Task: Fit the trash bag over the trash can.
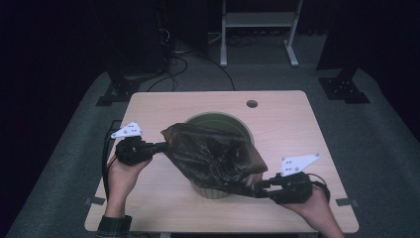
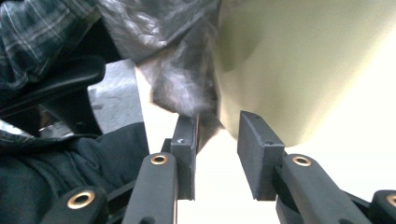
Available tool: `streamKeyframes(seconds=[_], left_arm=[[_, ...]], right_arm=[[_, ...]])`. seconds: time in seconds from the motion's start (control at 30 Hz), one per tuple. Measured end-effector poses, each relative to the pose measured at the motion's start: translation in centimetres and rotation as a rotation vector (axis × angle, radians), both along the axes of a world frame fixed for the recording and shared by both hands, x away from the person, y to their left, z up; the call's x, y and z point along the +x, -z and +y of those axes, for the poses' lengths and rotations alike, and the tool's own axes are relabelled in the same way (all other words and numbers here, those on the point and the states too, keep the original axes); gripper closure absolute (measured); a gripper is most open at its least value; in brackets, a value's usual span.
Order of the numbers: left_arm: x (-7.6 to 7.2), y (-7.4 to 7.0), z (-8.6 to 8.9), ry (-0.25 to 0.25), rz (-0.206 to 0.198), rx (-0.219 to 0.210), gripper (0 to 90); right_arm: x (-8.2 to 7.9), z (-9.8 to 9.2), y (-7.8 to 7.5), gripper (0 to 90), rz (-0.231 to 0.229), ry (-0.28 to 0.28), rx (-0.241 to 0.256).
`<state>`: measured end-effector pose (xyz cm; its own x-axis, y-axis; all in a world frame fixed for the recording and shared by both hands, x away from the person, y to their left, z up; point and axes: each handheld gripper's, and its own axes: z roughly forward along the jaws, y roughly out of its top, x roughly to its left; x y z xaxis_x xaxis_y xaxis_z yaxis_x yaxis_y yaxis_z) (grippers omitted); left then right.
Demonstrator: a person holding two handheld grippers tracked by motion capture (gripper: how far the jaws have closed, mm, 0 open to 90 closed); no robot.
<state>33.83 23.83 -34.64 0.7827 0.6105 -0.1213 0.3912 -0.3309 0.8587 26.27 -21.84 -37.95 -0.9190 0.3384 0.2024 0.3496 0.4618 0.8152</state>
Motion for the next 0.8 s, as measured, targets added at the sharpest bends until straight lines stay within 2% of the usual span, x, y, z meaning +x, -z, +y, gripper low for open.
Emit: streamKeyframes(seconds=[0.03, 0.13, 0.2, 0.27, 0.3, 0.33, 0.4, 0.6, 0.7, 0.77, 0.8], left_arm=[[0.1, -0.1, 0.2, -0.003, -0.004, -0.015, 89.9], [0.1, -0.4, 0.5, -0.007, -0.015, -0.023, 89.9], [0.1, -0.5, 0.6, -0.006, -0.018, -0.028, 89.9], [0.1, -0.6, 0.7, -0.008, -0.023, -0.030, 89.9], [0.1, -0.7, 0.7, -0.010, -0.023, -0.032, 89.9], [0.1, -0.7, 0.7, -0.010, -0.023, -0.032, 89.9], [0.0, -0.7, 0.8, -0.010, -0.023, -0.034, 89.9], [0.0, -0.7, 0.6, -0.003, -0.023, -0.032, 89.9], [0.0, -0.7, 0.6, -0.001, -0.024, -0.033, 89.9], [0.0, -0.7, 0.6, 0.001, -0.026, -0.034, 89.9], [-0.1, -0.7, 0.6, 0.002, -0.026, -0.034, 89.9]], right_arm=[[-0.1, -0.7, -0.8, 65.5, -0.023, 0.017, 0.003], [-0.3, -2.7, -3.4, 58.6, -0.078, 0.089, 0.034], [-0.4, -3.6, -5.3, 54.2, -0.108, 0.133, 0.071], [-0.5, -3.9, -7.0, 49.5, -0.148, 0.147, 0.112], [-0.3, -3.7, -8.8, 42.3, -0.162, 0.161, 0.132], [-0.3, -3.7, -8.8, 42.3, -0.162, 0.161, 0.132], [0.0, -2.9, -11.0, 41.3, -0.178, 0.145, 0.163], [0.3, -0.5, -13.6, 40.8, -0.194, 0.086, 0.232], [0.7, 0.9, -14.0, 40.9, -0.195, 0.081, 0.223], [1.4, 1.9, -13.8, 45.6, -0.193, 0.107, 0.184], [1.8, 2.2, -13.6, 56.8, -0.190, 0.113, 0.162]])
